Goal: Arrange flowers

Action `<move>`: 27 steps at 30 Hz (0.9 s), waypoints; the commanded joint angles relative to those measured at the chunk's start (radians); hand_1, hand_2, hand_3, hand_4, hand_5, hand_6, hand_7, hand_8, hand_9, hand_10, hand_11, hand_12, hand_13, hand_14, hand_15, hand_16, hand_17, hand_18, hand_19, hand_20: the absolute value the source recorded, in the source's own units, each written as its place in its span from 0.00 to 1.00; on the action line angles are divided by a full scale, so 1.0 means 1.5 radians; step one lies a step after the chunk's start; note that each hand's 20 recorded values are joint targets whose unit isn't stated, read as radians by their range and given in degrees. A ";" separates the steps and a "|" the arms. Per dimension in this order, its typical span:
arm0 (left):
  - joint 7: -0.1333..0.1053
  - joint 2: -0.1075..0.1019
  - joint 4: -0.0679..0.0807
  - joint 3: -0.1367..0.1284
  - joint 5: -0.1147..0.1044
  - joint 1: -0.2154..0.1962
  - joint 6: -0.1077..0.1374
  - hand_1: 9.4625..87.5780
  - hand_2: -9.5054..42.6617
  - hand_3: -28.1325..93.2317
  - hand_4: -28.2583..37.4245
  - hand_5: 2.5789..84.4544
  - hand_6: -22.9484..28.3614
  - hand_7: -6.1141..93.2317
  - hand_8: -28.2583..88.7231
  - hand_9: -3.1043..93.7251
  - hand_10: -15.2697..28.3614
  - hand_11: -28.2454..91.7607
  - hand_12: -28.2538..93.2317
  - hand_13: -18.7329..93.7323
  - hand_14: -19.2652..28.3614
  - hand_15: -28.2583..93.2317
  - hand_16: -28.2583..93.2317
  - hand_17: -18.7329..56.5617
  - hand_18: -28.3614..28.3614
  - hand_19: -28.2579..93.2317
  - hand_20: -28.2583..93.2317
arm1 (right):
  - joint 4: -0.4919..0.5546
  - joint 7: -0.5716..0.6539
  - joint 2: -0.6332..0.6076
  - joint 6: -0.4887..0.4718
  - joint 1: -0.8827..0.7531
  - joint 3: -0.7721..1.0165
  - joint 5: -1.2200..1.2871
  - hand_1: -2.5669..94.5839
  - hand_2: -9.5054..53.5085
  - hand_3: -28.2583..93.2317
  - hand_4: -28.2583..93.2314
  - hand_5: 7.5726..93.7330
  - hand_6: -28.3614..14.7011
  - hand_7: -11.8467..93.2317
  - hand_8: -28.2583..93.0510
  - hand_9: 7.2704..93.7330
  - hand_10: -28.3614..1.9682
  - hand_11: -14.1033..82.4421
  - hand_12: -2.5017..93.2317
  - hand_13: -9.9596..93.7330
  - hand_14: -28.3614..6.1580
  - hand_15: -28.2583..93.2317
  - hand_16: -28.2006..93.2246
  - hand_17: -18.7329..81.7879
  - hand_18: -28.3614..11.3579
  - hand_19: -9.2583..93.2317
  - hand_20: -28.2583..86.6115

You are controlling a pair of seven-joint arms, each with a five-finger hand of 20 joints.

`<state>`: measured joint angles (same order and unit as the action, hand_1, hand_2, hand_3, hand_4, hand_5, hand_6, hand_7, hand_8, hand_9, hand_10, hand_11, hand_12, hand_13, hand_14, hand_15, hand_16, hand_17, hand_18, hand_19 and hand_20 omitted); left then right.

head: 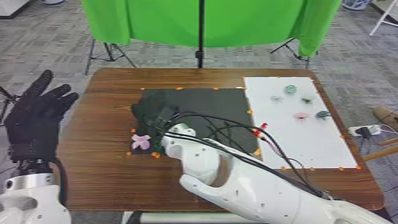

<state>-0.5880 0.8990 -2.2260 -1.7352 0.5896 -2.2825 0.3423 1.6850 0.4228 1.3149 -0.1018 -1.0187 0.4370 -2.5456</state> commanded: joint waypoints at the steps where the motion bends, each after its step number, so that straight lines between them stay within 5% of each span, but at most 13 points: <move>1: -0.026 0.016 -0.006 -0.006 -0.018 -0.070 0.020 0.15 0.36 0.85 0.00 0.40 0.60 0.17 0.18 0.38 0.79 0.48 0.35 0.37 0.92 0.70 0.18 0.13 0.87 0.60 0.49 | 0.113 0.105 -0.147 0.026 -0.004 0.112 0.120 0.40 0.00 0.84 0.00 0.64 0.70 0.25 0.12 0.63 0.42 0.74 0.22 0.62 0.42 0.96 0.35 0.40 0.15 0.99 0.68; 6: -0.044 0.005 -0.009 0.002 -0.032 -0.082 0.027 0.15 0.36 0.85 0.00 0.40 0.60 0.17 0.18 0.38 0.79 0.48 0.35 0.37 0.92 0.70 0.18 0.13 0.87 0.60 0.49 | 0.126 0.188 -0.249 0.063 -0.052 0.206 0.167 0.39 0.00 0.84 0.00 0.62 0.67 0.25 0.13 0.63 0.36 0.60 0.19 0.60 0.38 0.92 0.33 0.41 0.14 0.99 0.67; 9: -0.033 0.011 -0.012 0.000 -0.021 -0.083 0.025 0.15 0.36 0.85 0.00 0.40 0.60 0.17 0.18 0.38 0.79 0.48 0.35 0.37 0.92 0.70 0.18 0.13 0.87 0.60 0.49 | 0.133 0.241 -0.307 0.093 -0.098 0.262 0.198 0.38 0.00 0.85 0.00 0.60 0.65 0.25 0.13 0.62 0.34 0.55 0.18 0.60 0.37 0.91 0.32 0.41 0.14 1.00 0.66; 12: -0.040 0.007 -0.012 0.002 -0.029 -0.082 0.028 0.15 0.36 0.85 0.00 0.40 0.60 0.16 0.18 0.38 0.79 0.48 0.35 0.37 0.92 0.70 0.18 0.13 0.87 0.60 0.49 | 0.125 0.287 -0.355 0.111 -0.135 0.308 0.202 0.38 0.00 0.86 0.00 0.58 0.63 0.25 0.13 0.60 0.29 0.53 0.18 0.59 0.35 0.91 0.32 0.43 0.12 1.00 0.66; 27: -0.028 0.024 -0.008 0.020 -0.025 -0.072 0.025 0.15 0.36 0.85 0.00 0.39 0.60 0.17 0.18 0.38 0.79 0.48 0.35 0.37 0.92 0.70 0.18 0.12 0.87 0.61 0.49 | 0.047 0.328 -0.416 0.022 -0.252 0.391 0.232 0.38 0.00 0.87 0.00 0.51 0.64 0.25 0.13 0.54 0.25 0.55 0.19 0.55 0.34 0.92 0.30 0.42 0.08 0.99 0.65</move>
<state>-0.6423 0.9104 -2.2414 -1.7183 0.5534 -2.3858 0.3761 1.7818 0.9216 0.6906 -0.0531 -1.3375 1.0319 -2.1766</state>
